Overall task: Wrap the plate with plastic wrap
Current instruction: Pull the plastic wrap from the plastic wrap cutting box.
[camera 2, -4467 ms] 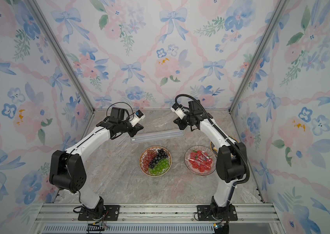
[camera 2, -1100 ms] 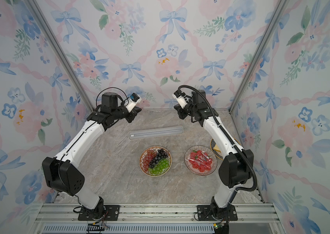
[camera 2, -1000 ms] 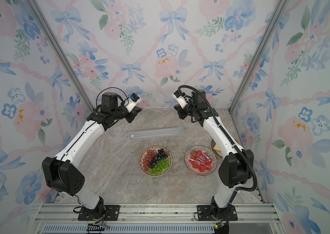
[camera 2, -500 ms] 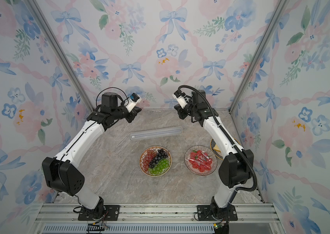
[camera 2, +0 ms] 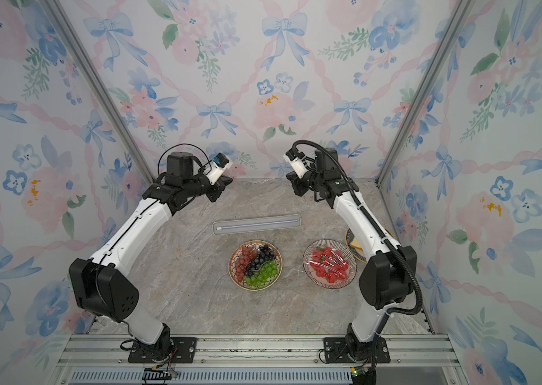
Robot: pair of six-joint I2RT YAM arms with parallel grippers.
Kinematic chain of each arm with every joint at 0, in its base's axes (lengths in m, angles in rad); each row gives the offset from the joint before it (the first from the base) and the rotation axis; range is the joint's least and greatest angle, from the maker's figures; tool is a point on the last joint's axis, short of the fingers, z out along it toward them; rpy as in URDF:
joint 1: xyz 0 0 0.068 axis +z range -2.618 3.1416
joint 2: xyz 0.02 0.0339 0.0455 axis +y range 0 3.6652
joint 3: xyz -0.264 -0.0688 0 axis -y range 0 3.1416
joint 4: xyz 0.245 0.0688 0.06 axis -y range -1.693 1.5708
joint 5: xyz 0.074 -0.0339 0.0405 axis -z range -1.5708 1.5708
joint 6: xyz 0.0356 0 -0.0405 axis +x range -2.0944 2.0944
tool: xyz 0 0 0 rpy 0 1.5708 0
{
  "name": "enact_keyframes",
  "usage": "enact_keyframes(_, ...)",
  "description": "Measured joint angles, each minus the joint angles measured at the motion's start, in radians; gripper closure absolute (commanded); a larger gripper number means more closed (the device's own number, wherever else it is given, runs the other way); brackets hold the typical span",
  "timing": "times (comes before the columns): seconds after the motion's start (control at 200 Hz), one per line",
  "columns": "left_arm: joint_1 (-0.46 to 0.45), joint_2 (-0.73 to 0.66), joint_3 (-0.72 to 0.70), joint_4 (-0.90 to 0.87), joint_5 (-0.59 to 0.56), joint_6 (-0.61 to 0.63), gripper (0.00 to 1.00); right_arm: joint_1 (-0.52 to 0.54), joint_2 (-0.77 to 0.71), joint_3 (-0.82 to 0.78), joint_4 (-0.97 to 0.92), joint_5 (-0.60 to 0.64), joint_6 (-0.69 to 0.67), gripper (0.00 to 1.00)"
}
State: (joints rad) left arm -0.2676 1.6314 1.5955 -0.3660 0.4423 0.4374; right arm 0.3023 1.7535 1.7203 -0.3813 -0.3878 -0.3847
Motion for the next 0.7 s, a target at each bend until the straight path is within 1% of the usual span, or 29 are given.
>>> enact_keyframes(0.7, 0.000, -0.013, 0.002, 0.001, -0.001, 0.000, 1.00, 0.004, -0.001, 0.005, 0.002, 0.022, 0.000, 1.00)
